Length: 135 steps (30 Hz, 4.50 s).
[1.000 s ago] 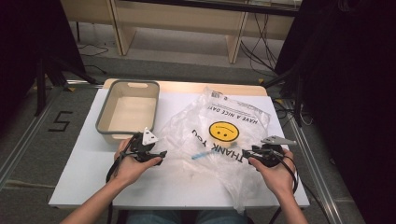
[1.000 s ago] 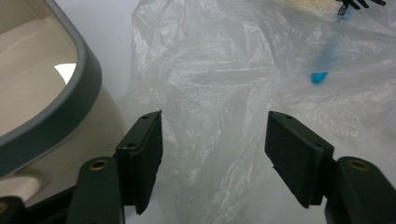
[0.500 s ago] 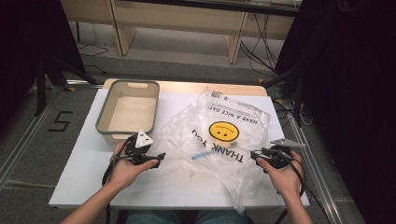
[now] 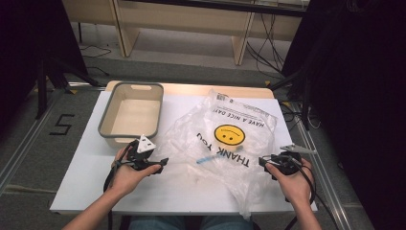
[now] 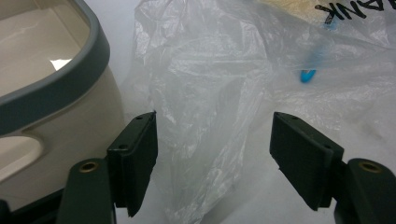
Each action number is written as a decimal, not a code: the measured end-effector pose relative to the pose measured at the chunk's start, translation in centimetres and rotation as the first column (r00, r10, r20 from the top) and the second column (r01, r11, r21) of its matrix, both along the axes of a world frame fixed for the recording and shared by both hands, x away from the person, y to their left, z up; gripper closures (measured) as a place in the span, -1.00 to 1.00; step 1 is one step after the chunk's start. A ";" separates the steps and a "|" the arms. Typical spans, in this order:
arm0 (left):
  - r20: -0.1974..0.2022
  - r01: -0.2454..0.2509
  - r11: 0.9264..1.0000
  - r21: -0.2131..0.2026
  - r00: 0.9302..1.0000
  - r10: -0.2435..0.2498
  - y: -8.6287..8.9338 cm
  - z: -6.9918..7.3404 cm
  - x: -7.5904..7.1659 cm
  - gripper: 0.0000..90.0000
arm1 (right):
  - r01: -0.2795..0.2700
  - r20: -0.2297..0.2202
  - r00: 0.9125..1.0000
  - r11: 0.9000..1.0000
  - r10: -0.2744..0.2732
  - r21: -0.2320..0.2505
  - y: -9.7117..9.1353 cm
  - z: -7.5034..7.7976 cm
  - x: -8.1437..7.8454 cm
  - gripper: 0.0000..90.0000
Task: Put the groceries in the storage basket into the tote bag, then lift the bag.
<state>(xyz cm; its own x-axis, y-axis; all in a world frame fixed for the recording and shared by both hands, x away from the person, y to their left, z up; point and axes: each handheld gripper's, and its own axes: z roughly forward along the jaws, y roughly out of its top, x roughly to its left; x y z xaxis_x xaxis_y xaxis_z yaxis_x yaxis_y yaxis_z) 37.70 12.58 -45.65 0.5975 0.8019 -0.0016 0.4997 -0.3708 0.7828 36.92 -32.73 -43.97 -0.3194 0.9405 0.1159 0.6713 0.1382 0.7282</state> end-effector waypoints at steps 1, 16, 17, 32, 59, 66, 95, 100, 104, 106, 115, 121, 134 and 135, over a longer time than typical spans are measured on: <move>-0.002 -0.004 1.000 -0.009 1.000 0.004 0.0 0.0 0.0 -0.29 | 0.002 0.001 1.000 1.000 -0.002 0.002 0.0 0.0 0.0 -0.05; -0.005 -0.008 1.000 -0.001 1.000 0.008 0.0 0.0 0.0 -0.28 | 0.005 -0.007 1.000 1.000 -0.005 0.002 -0.3 -0.1 -0.2 -0.06; -0.004 -0.008 1.000 -0.002 1.000 0.008 0.0 0.0 0.0 -0.28 | 0.005 -0.007 1.000 1.000 -0.005 0.002 -0.3 -0.1 -0.2 -0.06; -0.009 -0.006 1.000 0.003 1.000 0.006 0.0 -0.1 0.1 -0.28 | 0.009 -0.012 1.000 1.000 -0.009 0.006 -0.4 -0.2 -0.3 -0.06; -0.156 0.022 0.995 0.093 0.988 -0.007 -0.1 -2.0 0.6 -0.31 | 0.107 -0.151 0.983 0.994 -0.106 0.002 -1.2 -1.6 -0.7 -0.09; -0.167 0.013 0.993 0.115 0.986 0.006 -0.1 -2.2 0.8 -0.06 | 0.100 -0.205 0.974 0.995 -0.097 0.003 -0.8 -2.3 -0.8 -0.06; -0.209 0.063 0.989 0.137 0.977 -0.034 -0.8 -1.6 0.7 0.99 | 0.047 -0.186 0.980 0.989 -0.073 -0.141 -0.3 -2.6 0.3 1.00; -0.226 0.111 0.985 0.133 0.971 -0.079 -1.7 -1.4 -0.2 0.99 | 0.070 -0.137 0.986 0.985 -0.092 -0.156 -1.0 -2.2 1.0 1.00; -0.237 0.140 0.983 0.119 0.965 -0.109 -2.3 -1.2 -0.9 0.99 | 0.085 -0.085 0.991 0.982 -0.101 -0.171 -1.2 -1.9 1.8 1.00; -0.245 0.167 0.980 0.104 0.960 -0.138 -2.9 -1.1 -1.3 0.99 | 0.088 -0.064 0.993 0.979 -0.102 -0.184 -1.1 -1.9 2.2 1.00; -0.235 0.221 0.972 0.081 0.952 -0.196 -4.4 -0.9 -2.3 0.99 | 0.105 -0.002 0.994 0.977 -0.107 -0.187 -0.4 -1.9 4.4 1.00; -0.224 0.243 0.967 0.076 0.949 -0.221 -5.3 -1.0 -2.5 0.98 | 0.114 0.035 0.993 0.975 -0.109 -0.191 -0.1 -1.9 5.5 1.00; -0.222 0.239 0.968 0.075 0.950 -0.217 -5.5 -1.4 -2.3 0.98 | 0.098 0.052 0.995 0.976 -0.089 -0.196 -0.1 -2.0 5.7 0.78; -0.221 0.239 0.968 0.076 0.951 -0.217 -5.5 -1.4 -2.4 0.98 | 0.097 0.056 0.995 0.975 -0.087 -0.198 -0.2 -1.8 5.7 0.71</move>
<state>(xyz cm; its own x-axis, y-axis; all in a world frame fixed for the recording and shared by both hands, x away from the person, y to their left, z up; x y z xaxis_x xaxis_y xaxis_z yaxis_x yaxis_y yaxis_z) 35.34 7.12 -47.07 0.7592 0.6467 -0.0728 0.5414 -0.5656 0.6221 42.59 -32.91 -45.81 -0.2311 0.9687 -0.0906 0.6540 0.2236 0.7227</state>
